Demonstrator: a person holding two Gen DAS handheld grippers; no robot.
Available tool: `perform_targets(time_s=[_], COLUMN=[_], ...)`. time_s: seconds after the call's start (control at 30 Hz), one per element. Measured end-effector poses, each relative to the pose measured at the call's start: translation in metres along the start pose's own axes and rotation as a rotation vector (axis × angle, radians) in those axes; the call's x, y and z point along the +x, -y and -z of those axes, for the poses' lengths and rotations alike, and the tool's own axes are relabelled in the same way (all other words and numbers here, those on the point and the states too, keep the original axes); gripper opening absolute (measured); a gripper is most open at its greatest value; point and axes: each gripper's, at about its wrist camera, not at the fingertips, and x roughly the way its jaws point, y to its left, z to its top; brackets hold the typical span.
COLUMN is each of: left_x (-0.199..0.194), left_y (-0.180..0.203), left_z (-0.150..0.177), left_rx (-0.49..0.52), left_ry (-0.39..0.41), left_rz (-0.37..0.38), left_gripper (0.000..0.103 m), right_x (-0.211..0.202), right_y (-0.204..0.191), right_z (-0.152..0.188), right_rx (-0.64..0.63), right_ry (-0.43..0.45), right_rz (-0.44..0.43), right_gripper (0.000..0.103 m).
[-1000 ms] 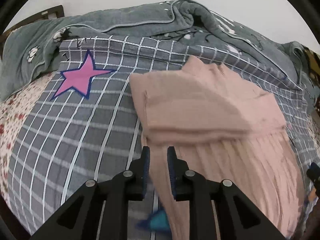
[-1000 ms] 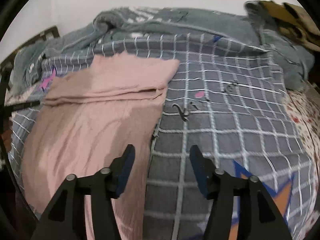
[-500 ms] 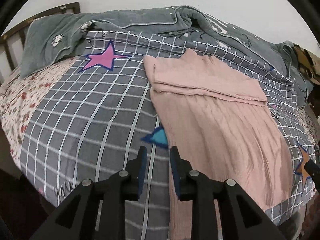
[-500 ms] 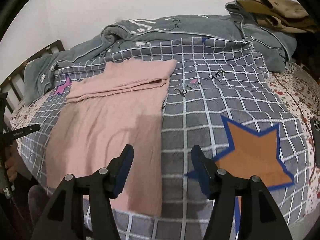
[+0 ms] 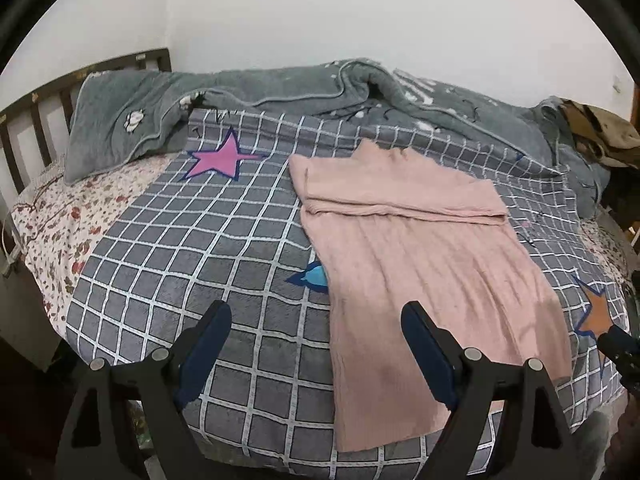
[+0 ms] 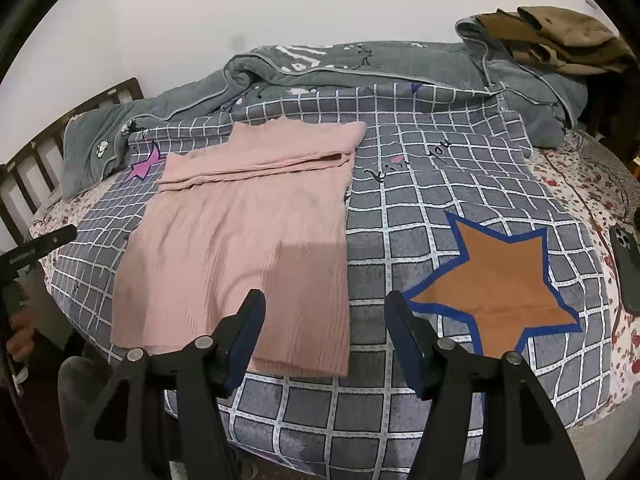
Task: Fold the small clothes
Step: 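Move the right gripper to the sweater hem and close it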
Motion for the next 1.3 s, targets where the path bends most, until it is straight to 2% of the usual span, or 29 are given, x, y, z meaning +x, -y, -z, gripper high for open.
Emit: perform_targets(time_s=[0.1,0.27,0.47,0.63,0.73,0.83,1.03,1.1,1.13,1.2,1.23,1.27,1.3], left_x=[-0.002,0.001,0.011,0.030,0.043,0.056,0.074,0.078,0.079,0.079,0.078,0.075,0.071], left_y=[0.007,0.021,0.021,0.019,0.016,0.015,0.021,0.026,0.029,0.033,0.034,0.033,0.029], left_z=[0.009,0.023,0.032,0.047,0.057,0.065,0.080,0.083,0.085,0.085,0.083,0.082,0.080], left_rx=[0.030,0.089,0.077,0.077,0.049,0.010,-0.007,0.000,0.007,0.027,0.040,0.052,0.057], left_ry=[-0.004,-0.021,-0.074,-0.116,-0.156,-0.197,-0.260,-0.274,-0.272,-0.269,-0.260,-0.251,-0.245], left_rz=[0.016,0.022,0.044,0.056,0.085,0.093,0.103,0.104,0.099,0.090,0.083,0.095,0.101], left_gripper=[0.086,0.086,0.086,0.085,0.074,0.072,0.045,0.040,0.034,0.018,0.008,0.007,0.006], right_x=[0.000,-0.004,0.003,0.028,0.043,0.061,0.072,0.075,0.077,0.077,0.077,0.076,0.072], right_y=[0.002,0.005,0.006,0.004,0.001,-0.004,-0.011,-0.013,-0.014,-0.013,-0.012,-0.009,-0.005], right_z=[0.006,0.011,0.013,0.018,0.023,0.029,0.033,0.032,0.033,0.033,0.033,0.033,0.033], right_rx=[-0.015,-0.012,0.026,0.026,0.023,0.011,-0.035,-0.040,-0.047,-0.057,-0.058,-0.053,-0.034], right_ry=[-0.002,0.036,-0.014,-0.066,-0.083,-0.109,-0.097,-0.099,-0.097,-0.087,-0.081,-0.073,-0.061], right_rz=[0.001,0.065,-0.015,-0.067,-0.097,-0.115,-0.109,-0.097,-0.085,-0.075,-0.078,-0.083,-0.102], right_gripper=[0.061,0.061,0.061,0.058,0.051,0.046,0.041,0.032,0.028,0.012,0.010,0.004,0.004])
